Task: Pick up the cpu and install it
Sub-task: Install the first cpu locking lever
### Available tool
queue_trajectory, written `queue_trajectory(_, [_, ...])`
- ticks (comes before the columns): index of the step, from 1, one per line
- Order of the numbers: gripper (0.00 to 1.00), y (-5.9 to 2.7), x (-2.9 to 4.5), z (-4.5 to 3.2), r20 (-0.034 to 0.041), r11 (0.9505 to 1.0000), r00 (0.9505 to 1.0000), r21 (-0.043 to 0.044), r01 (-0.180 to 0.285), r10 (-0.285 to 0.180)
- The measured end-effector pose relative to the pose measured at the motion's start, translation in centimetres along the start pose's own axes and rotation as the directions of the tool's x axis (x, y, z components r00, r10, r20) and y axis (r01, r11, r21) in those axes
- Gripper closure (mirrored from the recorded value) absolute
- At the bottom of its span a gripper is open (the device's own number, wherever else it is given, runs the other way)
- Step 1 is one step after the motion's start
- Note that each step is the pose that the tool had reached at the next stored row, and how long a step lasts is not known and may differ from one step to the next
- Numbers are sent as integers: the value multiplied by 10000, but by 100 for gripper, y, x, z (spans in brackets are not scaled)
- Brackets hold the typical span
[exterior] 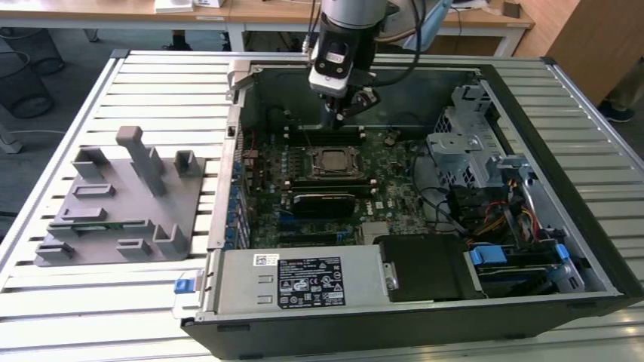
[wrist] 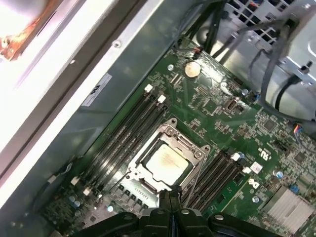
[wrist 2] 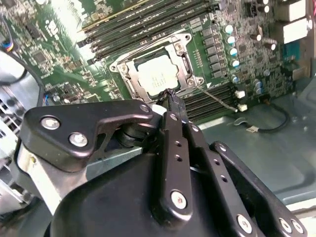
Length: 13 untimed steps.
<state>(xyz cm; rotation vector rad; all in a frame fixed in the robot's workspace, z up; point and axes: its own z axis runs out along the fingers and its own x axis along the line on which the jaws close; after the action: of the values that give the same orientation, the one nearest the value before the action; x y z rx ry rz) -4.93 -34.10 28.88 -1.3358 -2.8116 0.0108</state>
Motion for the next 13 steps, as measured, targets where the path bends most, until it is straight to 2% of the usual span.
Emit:
queue_trajectory(4, [89,0,0,2,13,9974,9974,17,720,-720])
queue_trajectory(7, [89,0,0,4,22,9919,9919,31,1270,-1270])
queue_trajectory(10, [89,0,0,6,28,9837,9837,44,1798,-1798])
queue_trajectory(13, [89,0,0,11,35,9723,9723,55,2336,-2336])
